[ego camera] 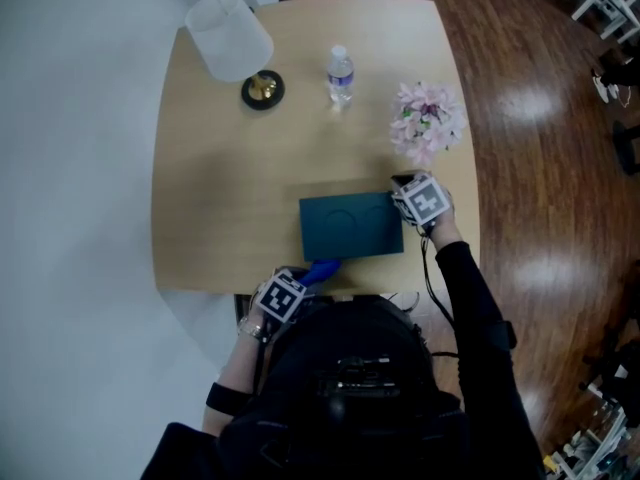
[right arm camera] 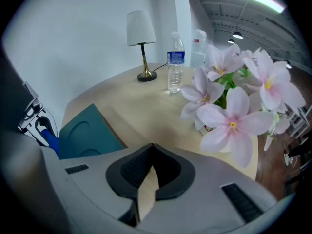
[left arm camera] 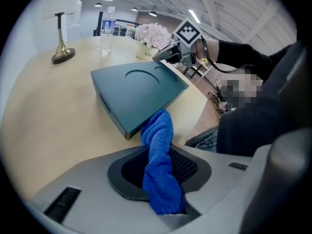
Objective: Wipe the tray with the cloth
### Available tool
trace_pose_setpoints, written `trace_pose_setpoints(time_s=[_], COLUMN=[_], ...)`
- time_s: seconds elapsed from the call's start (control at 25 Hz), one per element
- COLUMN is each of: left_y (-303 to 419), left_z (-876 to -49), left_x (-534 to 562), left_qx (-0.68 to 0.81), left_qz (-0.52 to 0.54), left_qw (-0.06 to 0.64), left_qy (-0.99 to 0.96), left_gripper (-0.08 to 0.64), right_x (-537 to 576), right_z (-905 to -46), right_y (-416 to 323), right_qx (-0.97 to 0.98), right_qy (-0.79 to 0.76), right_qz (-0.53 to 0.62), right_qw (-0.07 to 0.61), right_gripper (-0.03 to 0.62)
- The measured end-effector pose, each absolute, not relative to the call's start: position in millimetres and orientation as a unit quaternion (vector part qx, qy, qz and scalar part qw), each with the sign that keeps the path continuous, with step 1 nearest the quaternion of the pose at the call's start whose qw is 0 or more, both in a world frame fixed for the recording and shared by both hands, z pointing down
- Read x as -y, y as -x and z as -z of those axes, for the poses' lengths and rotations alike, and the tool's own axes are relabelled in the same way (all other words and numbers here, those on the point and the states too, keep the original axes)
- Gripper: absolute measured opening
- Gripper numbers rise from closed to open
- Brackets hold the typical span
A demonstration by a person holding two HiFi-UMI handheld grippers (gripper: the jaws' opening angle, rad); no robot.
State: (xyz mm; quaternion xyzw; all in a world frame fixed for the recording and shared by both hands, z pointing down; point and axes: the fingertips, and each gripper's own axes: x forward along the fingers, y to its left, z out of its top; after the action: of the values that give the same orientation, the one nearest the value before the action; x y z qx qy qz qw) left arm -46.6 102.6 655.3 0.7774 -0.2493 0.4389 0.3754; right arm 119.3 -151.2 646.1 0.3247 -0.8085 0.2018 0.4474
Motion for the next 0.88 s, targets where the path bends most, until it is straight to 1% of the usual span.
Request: trace_pose_setpoints(time_s=[0.2,0.4,0.6,0.88], left_y=[63.0,83.6,113.2,137.5], left_z=[-653.2,-649.7,-645.5,-649.5], left_x=[-83.6,-42.3,20.5,69.9], left_qx=[0.28,0.323,0.372,0.383], left_qz=[-0.435,-0.425,-0.41,-0.427], left_qw=[0.373,0.366,0.344,0.318], left_qy=[-0.77,-0.763,-0.758,-0.755], left_gripper=[0.12,0.12,0.12,0.12], right_x=[145.6,140.6,127.2,79.1], right_z=[-640.9,-635.1,-629.2,-635.3], right_y=[-118.2,-121.9,-126.6,-111.9], right_qx=[0.807,0.794,0.774,0.755], right_qy=[-0.338,-0.384,-0.421,-0.396], right_qz=[-0.228,-0.294,-0.344,-0.388], right_qw=[0.428,0.368,0.324,0.35], right_gripper=[0.008,0.008,0.007,0.005])
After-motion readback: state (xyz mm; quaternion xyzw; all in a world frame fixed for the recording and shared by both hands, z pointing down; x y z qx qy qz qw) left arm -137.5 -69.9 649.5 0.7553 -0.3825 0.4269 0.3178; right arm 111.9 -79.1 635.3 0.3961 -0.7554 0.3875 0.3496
